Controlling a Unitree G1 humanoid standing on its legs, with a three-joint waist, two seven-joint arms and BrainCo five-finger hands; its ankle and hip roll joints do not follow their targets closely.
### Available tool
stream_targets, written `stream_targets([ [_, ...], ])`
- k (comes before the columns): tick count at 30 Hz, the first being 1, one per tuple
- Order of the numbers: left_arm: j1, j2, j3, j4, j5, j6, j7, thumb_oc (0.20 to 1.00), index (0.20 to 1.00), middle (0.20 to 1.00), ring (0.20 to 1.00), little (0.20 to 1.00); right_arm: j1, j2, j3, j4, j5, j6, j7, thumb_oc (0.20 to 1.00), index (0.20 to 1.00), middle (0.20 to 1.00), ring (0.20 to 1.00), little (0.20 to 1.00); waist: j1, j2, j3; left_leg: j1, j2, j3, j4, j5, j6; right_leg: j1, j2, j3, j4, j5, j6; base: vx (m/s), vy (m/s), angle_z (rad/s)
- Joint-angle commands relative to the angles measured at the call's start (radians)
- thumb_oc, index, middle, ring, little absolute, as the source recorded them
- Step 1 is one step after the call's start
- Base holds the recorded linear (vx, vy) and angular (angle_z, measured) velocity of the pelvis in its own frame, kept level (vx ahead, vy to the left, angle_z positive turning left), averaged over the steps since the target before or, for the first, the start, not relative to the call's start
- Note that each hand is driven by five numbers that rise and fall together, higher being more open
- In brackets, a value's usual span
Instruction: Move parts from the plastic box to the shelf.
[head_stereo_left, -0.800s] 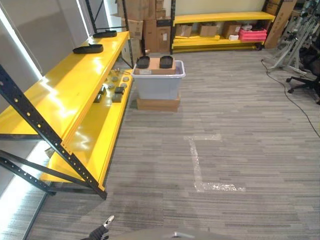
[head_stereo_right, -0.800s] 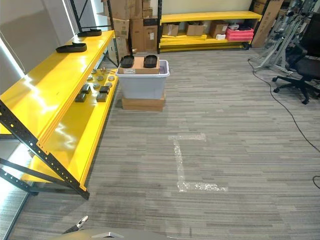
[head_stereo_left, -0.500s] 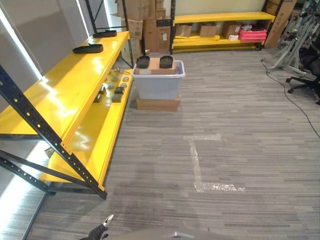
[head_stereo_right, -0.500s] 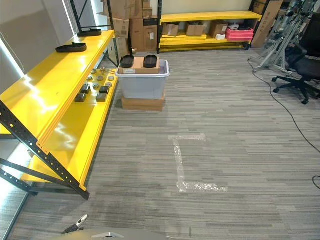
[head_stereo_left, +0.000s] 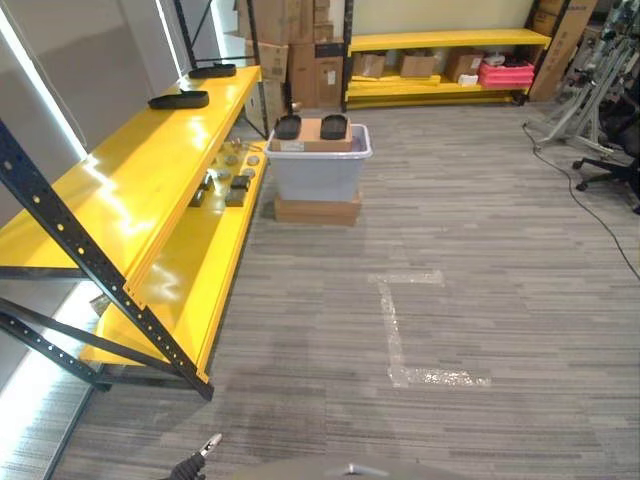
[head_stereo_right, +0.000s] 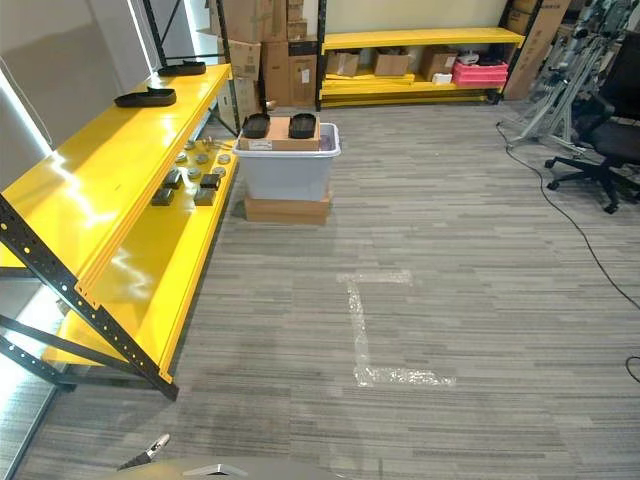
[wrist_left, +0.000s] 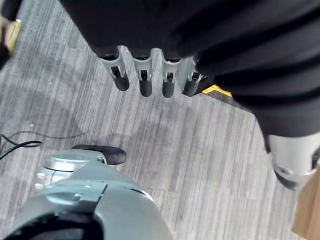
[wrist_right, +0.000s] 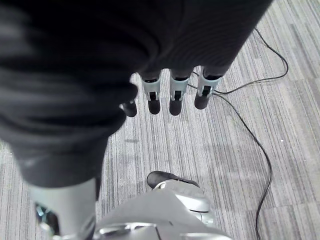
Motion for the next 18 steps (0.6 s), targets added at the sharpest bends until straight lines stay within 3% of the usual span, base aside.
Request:
stream_targets([
  [1,-0.050,0.009,0.071,0.062,0.003,0.064,0.063,1.000,1.000,1.000,1.000,1.000,-0.024,0.011,0.031,0.057,-0.026,0.020,0.023,1.000,1.000,1.000,1.000,1.000,0.014,-0.054,0.006,0.025,0.007,0.045,-0.050,-0.011,-0.033,0.097,-0.070,0.001,-0.281,0.188,0.117,0.00,0.000,0.00],
  [7,-0.066,0.005,0.079,0.084,0.034,0.057,0.061,1.000,1.000,1.000,1.000,1.000,-0.021,0.015,0.048,0.043,-0.075,-0.023,0.025,1.000,1.000,1.000,1.000,1.000,0.007,-0.059,0.002,0.030,0.006,0.047,-0.049,-0.014,-0.033,0.100,-0.071,0.005,-0.281,0.189,0.118,0.00,0.000,0.00],
  [12,-0.072,0.000,0.073,0.085,0.040,0.050,0.073,1.000,1.000,1.000,1.000,1.000,-0.019,0.016,0.047,0.046,-0.025,0.047,0.015,1.000,1.000,1.000,1.000,1.000,0.004,-0.061,0.003,0.027,0.005,0.045,-0.040,-0.018,-0.033,0.098,-0.072,0.010,-0.279,0.189,0.117,0.00,0.000,0.00],
  [18,-0.070,-0.008,0.069,0.085,0.016,0.042,0.086,1.000,1.000,1.000,1.000,1.000,-0.022,0.013,0.014,0.071,0.045,0.012,0.010,1.000,1.000,1.000,1.000,1.000,0.013,-0.059,0.005,0.031,-0.001,0.031,-0.035,-0.023,-0.030,0.105,-0.076,0.010,-0.275,0.188,0.118,0.04,0.025,0.00],
])
